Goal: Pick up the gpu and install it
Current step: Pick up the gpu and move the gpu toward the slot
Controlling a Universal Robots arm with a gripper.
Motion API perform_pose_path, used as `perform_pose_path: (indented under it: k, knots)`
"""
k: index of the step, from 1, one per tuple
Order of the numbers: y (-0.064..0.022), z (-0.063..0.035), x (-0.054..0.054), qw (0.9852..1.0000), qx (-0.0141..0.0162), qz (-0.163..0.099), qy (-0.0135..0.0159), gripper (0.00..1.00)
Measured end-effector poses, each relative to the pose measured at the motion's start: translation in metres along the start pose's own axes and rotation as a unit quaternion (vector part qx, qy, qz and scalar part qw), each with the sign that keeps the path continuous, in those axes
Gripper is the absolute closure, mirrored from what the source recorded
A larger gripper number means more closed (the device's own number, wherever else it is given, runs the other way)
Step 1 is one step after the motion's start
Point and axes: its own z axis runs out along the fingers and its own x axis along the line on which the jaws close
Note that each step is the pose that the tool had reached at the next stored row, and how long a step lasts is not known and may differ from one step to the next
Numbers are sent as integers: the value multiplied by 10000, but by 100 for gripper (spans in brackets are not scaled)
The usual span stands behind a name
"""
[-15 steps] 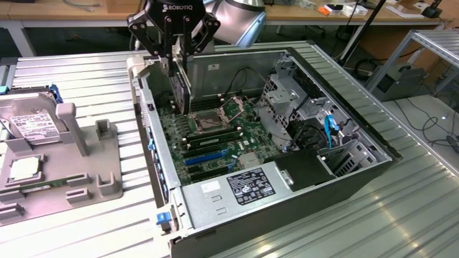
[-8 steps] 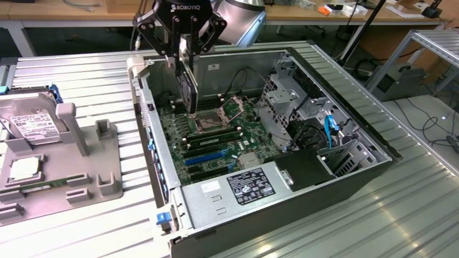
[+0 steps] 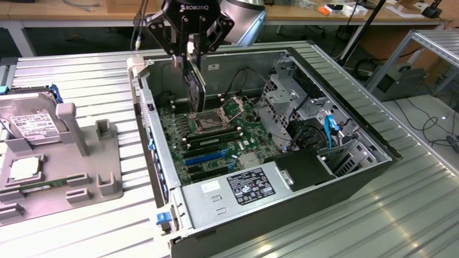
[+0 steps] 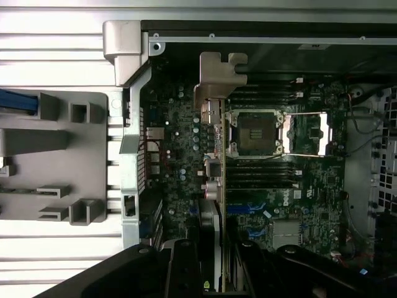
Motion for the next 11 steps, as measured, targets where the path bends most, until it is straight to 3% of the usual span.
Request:
perform_pose_path:
  k: [11]
  knots:
    - [1,8,-146,10000,2,0,0,73]
